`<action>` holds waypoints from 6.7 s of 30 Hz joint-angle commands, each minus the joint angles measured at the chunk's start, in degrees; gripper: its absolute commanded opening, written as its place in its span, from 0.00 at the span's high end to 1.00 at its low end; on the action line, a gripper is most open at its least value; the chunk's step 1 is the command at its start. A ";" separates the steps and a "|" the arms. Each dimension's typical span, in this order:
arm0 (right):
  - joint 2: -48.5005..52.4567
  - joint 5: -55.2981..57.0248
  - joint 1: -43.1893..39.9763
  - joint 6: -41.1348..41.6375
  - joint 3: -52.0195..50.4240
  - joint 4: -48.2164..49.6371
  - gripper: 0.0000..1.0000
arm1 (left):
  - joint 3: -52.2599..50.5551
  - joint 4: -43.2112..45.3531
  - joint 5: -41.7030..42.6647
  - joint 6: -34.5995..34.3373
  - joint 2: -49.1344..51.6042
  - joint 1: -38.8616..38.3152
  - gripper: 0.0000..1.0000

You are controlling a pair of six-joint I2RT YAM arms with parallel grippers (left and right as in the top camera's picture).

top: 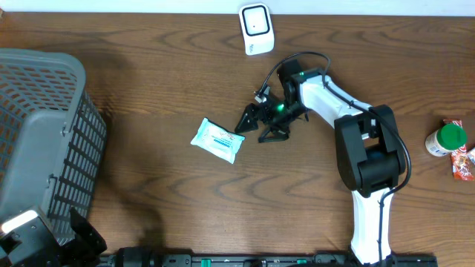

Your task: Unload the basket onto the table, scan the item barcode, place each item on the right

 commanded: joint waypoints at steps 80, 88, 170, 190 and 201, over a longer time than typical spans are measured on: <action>-3.74 45.42 16.17 7.34 -12.96 18.53 0.99 | 0.17 0.00 -0.15 -0.11 -0.39 0.20 0.12; -18.51 70.25 15.06 6.78 -7.48 2.36 0.99 | 0.17 0.00 -0.15 -0.11 -0.39 0.20 0.12; -5.70 56.46 26.29 4.00 8.52 -6.99 0.98 | 0.17 0.00 -0.15 -0.11 -0.39 0.20 0.12; -10.75 49.75 26.51 4.81 5.33 -7.69 0.99 | 0.17 0.00 -0.15 -0.11 -0.39 0.20 0.12; -11.43 63.98 24.11 20.50 7.10 -17.88 0.99 | 0.17 0.00 -0.15 -0.11 -0.39 0.20 0.12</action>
